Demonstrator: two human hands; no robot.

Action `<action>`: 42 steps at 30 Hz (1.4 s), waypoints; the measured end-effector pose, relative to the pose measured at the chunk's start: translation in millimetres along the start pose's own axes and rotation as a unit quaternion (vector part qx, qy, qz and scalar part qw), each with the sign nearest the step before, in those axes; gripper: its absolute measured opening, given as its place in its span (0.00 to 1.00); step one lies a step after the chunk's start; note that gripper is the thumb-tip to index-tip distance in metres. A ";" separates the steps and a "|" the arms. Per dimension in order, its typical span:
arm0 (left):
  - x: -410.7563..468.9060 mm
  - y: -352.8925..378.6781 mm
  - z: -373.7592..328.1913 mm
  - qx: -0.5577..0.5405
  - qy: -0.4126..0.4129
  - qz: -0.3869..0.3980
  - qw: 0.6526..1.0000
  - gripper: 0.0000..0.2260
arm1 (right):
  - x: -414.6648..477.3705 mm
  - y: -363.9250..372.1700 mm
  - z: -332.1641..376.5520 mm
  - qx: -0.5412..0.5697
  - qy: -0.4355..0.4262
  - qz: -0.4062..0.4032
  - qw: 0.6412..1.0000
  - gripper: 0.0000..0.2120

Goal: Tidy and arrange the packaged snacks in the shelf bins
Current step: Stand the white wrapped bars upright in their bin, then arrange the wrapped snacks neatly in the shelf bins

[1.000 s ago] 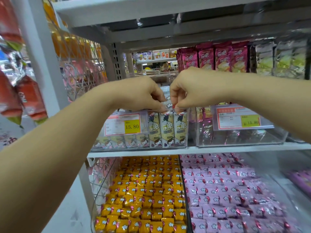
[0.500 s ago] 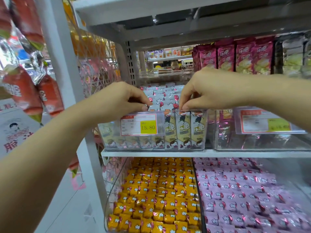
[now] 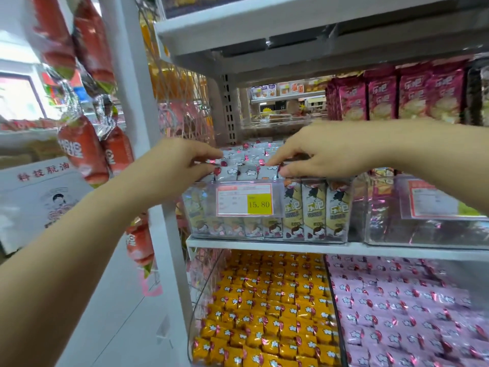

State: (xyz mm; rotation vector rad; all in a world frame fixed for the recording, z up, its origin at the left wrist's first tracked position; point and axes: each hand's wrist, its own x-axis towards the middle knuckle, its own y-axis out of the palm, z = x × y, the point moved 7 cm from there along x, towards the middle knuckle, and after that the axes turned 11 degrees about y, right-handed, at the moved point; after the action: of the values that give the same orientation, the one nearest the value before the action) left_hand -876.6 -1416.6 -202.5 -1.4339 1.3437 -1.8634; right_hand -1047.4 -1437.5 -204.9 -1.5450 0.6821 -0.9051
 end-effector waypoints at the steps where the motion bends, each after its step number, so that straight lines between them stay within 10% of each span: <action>1: 1.6 2.0 0.0 0.007 0.004 0.010 1.000 0.14 | 2.0 1.4 1.6 -0.003 0.002 0.000 1.000 0.18; 10: 13.5 22.8 0.4 0.107 0.011 0.111 0.988 0.13 | 20.3 20.4 1.4 -0.034 0.006 0.037 0.999 0.15; 14: 6.5 13.8 -5.1 0.048 -0.006 0.032 0.998 0.16 | 14.8 19.5 -0.1 -0.058 0.024 0.066 0.996 0.18; 18: -19.7 7.2 -20.5 -0.044 0.018 -0.146 0.988 0.17 | -9.8 0.7 4.7 -0.037 0.015 -0.070 0.997 0.20; 25: -24.0 47.3 -42.8 0.037 0.098 -0.102 0.989 0.24 | -44.8 26.9 10.7 -0.125 0.024 -0.063 0.990 0.26; 35: -29.2 51.2 -33.8 0.078 0.132 -0.147 0.977 0.22 | -28.4 29.7 17.8 -0.075 0.042 -0.204 0.975 0.12; 42: -66.7 60.6 -48.0 -0.001 0.126 -0.254 0.959 0.16 | -79.9 64.4 32.2 -0.031 0.033 -0.360 0.932 0.23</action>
State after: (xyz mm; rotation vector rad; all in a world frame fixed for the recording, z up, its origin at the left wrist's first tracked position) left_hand -907.9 -1369.8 -287.6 -1.7083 1.1541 -2.4397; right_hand -1058.8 -1365.0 -283.5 -1.8616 0.1681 -1.4904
